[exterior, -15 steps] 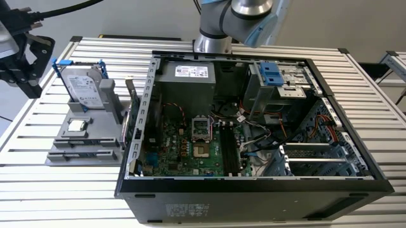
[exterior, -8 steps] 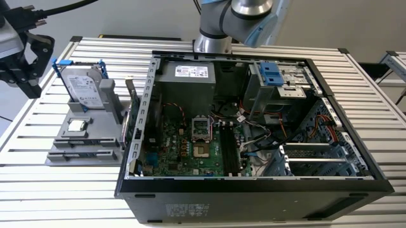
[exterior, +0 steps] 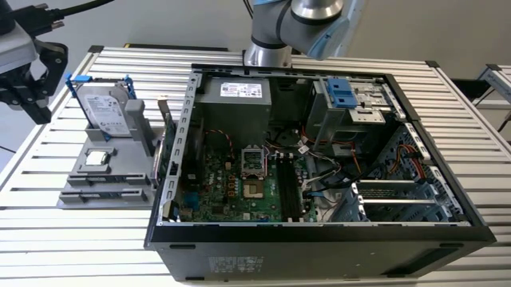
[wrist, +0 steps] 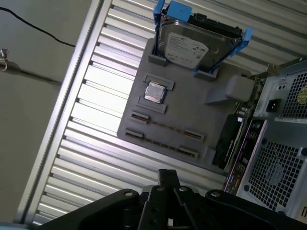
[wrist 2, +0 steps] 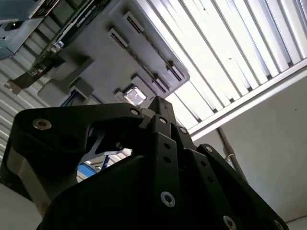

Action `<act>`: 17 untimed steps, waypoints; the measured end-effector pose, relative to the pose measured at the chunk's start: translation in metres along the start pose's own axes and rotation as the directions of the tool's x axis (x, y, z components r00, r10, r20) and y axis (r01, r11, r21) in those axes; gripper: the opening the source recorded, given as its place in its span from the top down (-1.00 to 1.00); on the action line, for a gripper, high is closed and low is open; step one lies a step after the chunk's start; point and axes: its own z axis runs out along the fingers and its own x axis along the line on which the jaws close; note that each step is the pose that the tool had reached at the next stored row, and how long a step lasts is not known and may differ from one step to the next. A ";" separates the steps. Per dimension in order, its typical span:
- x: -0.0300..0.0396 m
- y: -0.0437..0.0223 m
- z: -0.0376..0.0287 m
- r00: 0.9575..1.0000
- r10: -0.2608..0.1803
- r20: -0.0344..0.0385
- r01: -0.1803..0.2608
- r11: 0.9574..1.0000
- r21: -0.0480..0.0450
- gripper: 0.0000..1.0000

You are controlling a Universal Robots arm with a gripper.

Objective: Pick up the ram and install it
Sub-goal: 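Pick up the ram and move it above insertion slot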

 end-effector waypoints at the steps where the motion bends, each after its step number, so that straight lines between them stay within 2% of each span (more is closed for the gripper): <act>1: 0.0000 0.0000 0.0000 1.000 -0.010 0.000 0.010 1.000 0.000 1.00; 8: 0.0000 0.0000 0.0000 0.997 -0.077 -0.004 0.077 0.997 -0.002 1.00; 14: 0.0000 0.0000 0.0000 0.991 -0.134 -0.006 0.134 0.991 -0.003 1.00; 17: 0.0000 0.0000 0.0000 0.986 -0.164 -0.007 0.164 0.987 -0.003 1.00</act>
